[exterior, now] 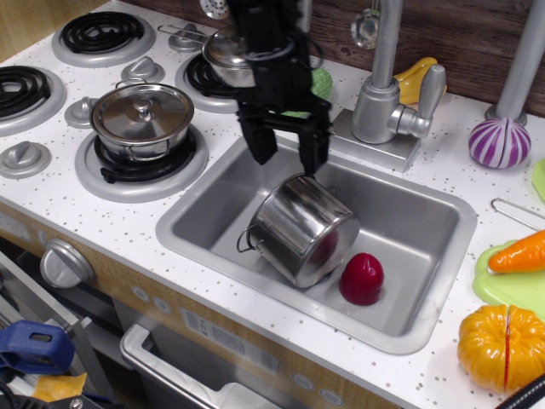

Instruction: Flip pot upright in sink

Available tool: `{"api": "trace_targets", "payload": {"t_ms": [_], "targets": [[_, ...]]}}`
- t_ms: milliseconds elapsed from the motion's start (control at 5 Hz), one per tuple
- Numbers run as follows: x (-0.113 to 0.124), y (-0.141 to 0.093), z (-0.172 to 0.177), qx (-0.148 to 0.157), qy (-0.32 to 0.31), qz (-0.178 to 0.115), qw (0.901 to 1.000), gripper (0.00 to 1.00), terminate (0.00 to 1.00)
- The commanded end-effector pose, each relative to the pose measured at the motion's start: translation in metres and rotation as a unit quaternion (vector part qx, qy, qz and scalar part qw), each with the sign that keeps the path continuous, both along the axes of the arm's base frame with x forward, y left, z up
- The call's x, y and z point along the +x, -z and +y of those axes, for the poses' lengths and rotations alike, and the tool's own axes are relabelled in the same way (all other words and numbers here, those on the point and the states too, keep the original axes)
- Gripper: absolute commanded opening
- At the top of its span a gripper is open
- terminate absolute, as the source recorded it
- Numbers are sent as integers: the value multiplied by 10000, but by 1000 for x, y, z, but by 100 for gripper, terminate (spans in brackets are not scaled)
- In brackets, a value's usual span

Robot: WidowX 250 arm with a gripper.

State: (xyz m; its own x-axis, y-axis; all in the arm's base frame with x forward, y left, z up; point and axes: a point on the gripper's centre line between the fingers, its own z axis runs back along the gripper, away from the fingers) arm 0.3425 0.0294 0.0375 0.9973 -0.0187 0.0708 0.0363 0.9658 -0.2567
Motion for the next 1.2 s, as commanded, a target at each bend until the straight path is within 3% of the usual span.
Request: {"api": "trace_targets", "payload": {"t_ms": [0,800,1000], "targets": [[4,-5,5,-251,-81,-242,9994,100,0],[-3,4,-16,-756,-736,-347,9938,100,0],[-9,6,-31,-695,-992,-424,9917,100,0]]}}
